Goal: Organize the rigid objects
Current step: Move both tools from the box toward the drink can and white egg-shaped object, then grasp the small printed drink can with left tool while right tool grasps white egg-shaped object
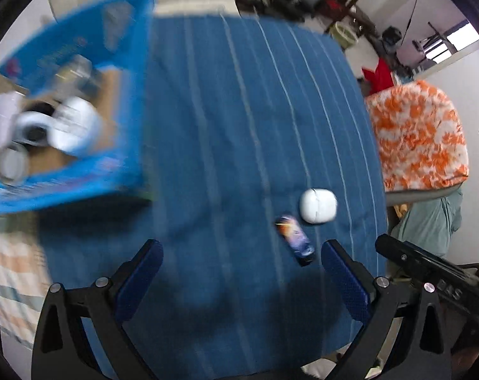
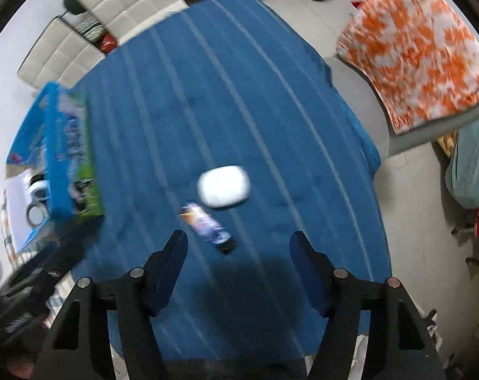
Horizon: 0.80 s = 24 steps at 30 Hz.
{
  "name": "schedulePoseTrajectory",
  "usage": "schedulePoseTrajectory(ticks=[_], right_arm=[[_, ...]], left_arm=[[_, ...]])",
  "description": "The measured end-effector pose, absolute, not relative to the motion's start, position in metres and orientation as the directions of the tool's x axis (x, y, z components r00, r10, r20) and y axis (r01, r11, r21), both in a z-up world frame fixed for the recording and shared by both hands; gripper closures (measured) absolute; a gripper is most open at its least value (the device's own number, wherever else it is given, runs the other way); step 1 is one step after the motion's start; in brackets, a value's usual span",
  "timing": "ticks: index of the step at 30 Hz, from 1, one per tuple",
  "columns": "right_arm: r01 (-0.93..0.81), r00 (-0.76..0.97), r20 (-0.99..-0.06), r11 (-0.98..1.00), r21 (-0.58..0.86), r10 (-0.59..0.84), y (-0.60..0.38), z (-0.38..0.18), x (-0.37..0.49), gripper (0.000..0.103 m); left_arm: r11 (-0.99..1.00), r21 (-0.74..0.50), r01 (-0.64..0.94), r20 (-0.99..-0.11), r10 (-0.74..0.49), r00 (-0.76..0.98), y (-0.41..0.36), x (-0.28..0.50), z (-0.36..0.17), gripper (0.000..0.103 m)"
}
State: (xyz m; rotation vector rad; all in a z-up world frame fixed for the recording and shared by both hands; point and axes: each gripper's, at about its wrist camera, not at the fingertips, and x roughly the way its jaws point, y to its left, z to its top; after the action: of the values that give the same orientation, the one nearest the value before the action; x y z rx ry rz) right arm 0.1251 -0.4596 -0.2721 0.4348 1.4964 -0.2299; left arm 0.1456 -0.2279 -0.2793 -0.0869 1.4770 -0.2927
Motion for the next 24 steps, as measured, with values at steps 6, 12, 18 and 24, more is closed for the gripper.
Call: schedulePoseTrajectory(ticks=[6,12,18,24], right_arm=[[0.466,0.058,-0.991,0.874,0.134,0.121,-0.515,-0.311,0.125,0.033],[0.454,0.033,-0.981,0.871,0.186,0.192,-0.527,-0.339,0.138,0.033],[0.405,0.036,-0.962,0.876,0.263,0.272,-0.501,-0.352,0.155,0.033],[0.347,-0.012,-0.967,0.908,0.236,0.256,-0.459,-0.377,0.181,0.033]], left_arm=[[0.970,-0.184,0.159,-0.983,-0.177,-0.053,-0.297,0.149,-0.352,0.008],[0.969,-0.067,0.236,-0.997,-0.059,-0.042,-0.323,0.139,-0.368,0.037],[0.946,-0.005,0.324,-0.999,-0.016,0.031,-0.309,0.123,-0.355,0.078],[0.978,-0.004,0.208,-1.000,-0.008,0.017,-0.264,0.127,-0.350,0.080]])
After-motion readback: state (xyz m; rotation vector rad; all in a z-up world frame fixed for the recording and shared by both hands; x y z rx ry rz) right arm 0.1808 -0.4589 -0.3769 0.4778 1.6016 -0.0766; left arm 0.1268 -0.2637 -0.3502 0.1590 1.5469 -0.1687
